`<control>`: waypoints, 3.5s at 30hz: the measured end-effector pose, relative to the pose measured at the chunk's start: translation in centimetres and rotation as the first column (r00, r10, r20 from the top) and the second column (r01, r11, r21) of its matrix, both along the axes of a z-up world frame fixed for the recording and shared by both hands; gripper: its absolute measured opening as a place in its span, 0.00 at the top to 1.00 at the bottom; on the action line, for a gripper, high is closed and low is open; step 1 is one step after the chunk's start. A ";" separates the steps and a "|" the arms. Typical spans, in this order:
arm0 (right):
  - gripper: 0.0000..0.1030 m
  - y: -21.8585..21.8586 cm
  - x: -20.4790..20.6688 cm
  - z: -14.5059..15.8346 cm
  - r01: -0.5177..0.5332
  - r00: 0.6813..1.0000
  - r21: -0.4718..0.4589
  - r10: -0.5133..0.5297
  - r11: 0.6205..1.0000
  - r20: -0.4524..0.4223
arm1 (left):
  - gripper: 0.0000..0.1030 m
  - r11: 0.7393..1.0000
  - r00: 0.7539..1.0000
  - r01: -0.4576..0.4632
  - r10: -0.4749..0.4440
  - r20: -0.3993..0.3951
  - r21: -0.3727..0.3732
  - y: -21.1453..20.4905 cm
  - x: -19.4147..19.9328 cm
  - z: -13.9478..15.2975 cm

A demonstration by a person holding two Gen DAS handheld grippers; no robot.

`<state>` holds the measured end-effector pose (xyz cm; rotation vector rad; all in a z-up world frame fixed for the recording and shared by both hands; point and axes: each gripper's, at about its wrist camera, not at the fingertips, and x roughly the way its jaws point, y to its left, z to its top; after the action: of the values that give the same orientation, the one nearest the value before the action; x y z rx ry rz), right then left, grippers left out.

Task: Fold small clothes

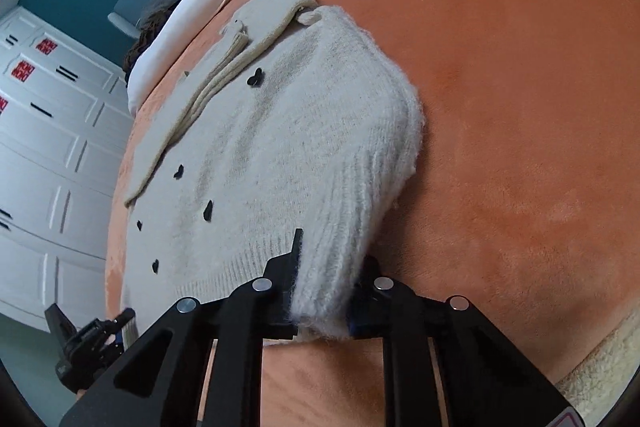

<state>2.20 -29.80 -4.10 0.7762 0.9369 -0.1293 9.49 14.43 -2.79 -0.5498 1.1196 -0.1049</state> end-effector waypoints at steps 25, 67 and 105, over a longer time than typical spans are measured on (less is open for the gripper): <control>0.91 3.9 -21.3 8.8 -0.570 0.818 -0.168 0.536 0.805 -0.208 | 0.96 0.926 0.907 0.377 -0.372 -0.198 -0.010 2.5 -22.1 6.6; 0.91 -3.0 5.0 4.5 -0.043 0.994 -0.323 0.072 0.945 0.078 | 0.89 0.945 0.929 0.314 -0.326 0.175 0.096 -2.7 8.6 4.5; 0.96 8.4 3.6 0.5 -0.327 0.939 -0.263 0.343 0.908 0.016 | 0.50 0.904 0.949 0.249 -0.300 0.101 0.347 -8.4 2.3 -0.1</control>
<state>5.76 -21.41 -3.58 0.3687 0.9593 0.0741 11.77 6.04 -2.84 -0.0779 1.0323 -0.1966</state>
